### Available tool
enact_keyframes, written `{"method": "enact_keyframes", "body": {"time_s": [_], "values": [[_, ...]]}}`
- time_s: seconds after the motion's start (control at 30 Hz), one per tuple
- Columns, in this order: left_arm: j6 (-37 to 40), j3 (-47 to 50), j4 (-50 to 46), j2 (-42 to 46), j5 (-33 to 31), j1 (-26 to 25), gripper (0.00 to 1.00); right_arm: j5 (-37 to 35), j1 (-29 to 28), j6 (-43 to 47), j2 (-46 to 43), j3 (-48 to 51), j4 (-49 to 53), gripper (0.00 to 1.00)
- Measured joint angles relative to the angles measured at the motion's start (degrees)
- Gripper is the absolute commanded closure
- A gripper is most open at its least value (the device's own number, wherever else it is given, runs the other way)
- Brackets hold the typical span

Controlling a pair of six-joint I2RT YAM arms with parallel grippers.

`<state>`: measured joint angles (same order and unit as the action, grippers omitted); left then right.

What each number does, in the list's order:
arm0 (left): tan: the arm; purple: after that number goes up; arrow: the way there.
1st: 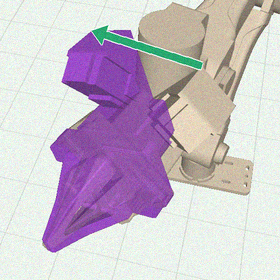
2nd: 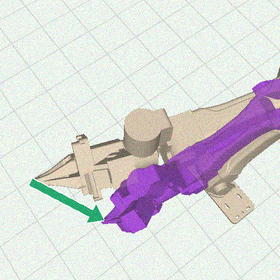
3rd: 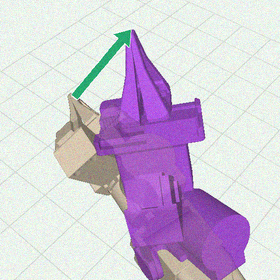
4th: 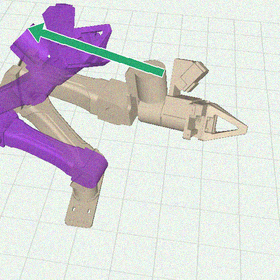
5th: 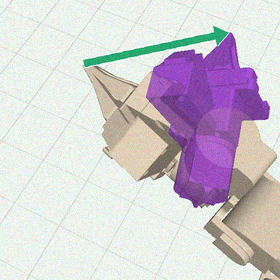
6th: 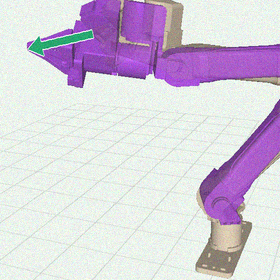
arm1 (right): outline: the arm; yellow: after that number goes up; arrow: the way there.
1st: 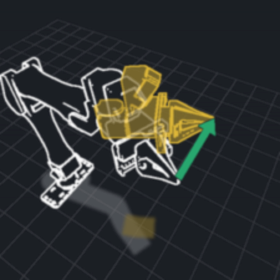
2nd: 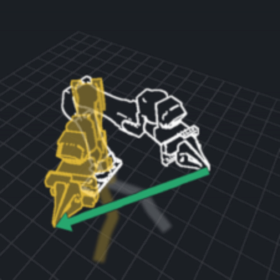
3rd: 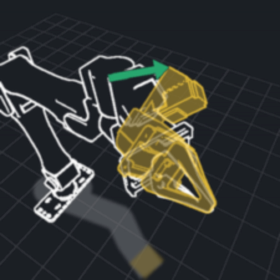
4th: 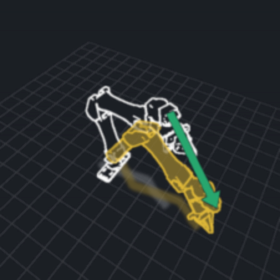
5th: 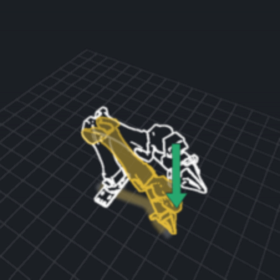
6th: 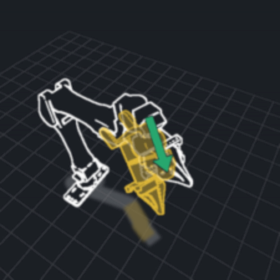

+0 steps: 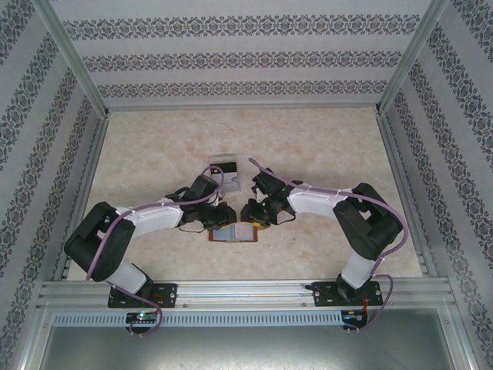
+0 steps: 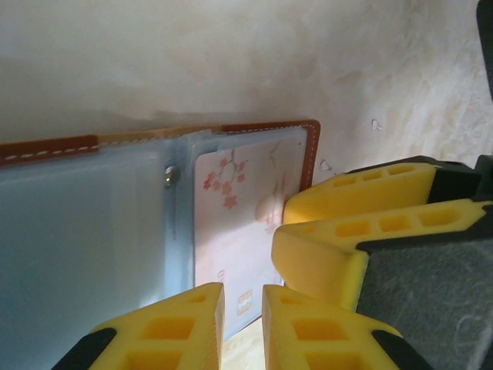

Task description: Take the credit cards out of the card holder

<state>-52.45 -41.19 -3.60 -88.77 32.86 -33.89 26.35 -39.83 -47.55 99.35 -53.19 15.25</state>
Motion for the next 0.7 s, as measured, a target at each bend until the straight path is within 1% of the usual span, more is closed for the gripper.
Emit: {"method": "enact_keyframes", "body": {"time_s": [0.47,0.7], "values": [[-1.20,-0.42,1.57,-3.45,1.25,-0.57,0.79,0.04,0.35,-0.02,-0.09,0.24,-0.26,0.64],[-0.66,-0.52,1.38,-4.61,1.14,-0.57,0.79,0.00,0.35,-0.46,-1.38,1.22,-0.46,0.59]]}}
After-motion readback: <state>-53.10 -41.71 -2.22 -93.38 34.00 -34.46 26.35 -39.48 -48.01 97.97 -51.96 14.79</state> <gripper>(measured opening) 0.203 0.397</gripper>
